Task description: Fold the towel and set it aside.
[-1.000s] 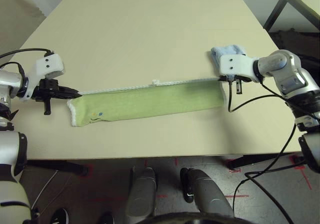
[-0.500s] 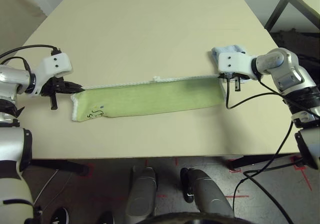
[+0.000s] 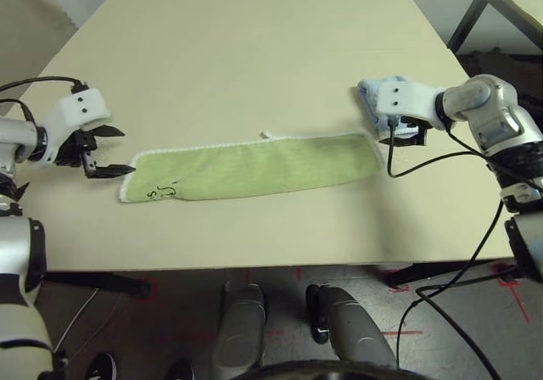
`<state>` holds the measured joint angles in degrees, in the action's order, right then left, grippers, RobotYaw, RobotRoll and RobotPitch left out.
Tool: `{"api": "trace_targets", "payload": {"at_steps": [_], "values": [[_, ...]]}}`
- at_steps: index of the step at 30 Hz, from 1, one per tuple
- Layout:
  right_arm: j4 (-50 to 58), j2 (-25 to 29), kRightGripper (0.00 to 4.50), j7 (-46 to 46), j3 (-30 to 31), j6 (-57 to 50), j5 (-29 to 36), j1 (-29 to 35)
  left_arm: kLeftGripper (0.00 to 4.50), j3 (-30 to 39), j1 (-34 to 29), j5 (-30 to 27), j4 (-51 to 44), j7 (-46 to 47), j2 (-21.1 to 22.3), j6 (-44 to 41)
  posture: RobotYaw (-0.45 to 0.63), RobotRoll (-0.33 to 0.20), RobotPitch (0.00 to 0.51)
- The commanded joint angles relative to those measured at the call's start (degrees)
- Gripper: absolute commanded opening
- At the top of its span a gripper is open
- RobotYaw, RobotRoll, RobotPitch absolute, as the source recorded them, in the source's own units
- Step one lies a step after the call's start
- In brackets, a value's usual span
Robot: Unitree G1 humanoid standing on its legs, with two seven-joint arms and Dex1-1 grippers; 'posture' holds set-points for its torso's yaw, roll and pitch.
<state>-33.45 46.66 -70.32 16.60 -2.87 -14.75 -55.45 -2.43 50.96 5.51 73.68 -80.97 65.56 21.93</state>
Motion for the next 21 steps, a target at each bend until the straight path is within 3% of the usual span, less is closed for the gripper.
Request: {"api": "trace_targets", "payload": {"at_steps": [1,6,10,16,21], "values": [[5.6,2.7,4.45,-2.6,-4.4,-6.7,5.0,5.9,4.48,5.3,-5.7,-5.1,-0.2,-4.3,2.6,-2.9,0.07,0.0,0.195],[14.0,4.4,4.45,-3.9,-9.7,-19.3,11.3,13.7,4.48,13.0,-14.2,-12.3,-3.0,-7.9,3.9,-7.3,0.08,0.0,0.201],[16.3,4.9,4.45,-2.8,-11.1,-21.0,13.5,18.3,4.48,17.5,-21.7,-17.3,-7.1,-9.8,2.3,-11.1,0.09,0.0,0.203],[21.2,4.2,4.45,-2.8,-10.2,-21.3,15.4,23.1,4.48,18.9,-29.0,-19.9,-14.2,-8.3,-1.4,-14.0,0.08,0.0,0.203],[23.0,1.3,4.45,-0.6,-9.7,-22.6,16.3,24.8,4.48,18.7,-31.5,-20.7,-18.1,-5.8,-4.9,-15.9,0.08,0.0,0.203]]}}
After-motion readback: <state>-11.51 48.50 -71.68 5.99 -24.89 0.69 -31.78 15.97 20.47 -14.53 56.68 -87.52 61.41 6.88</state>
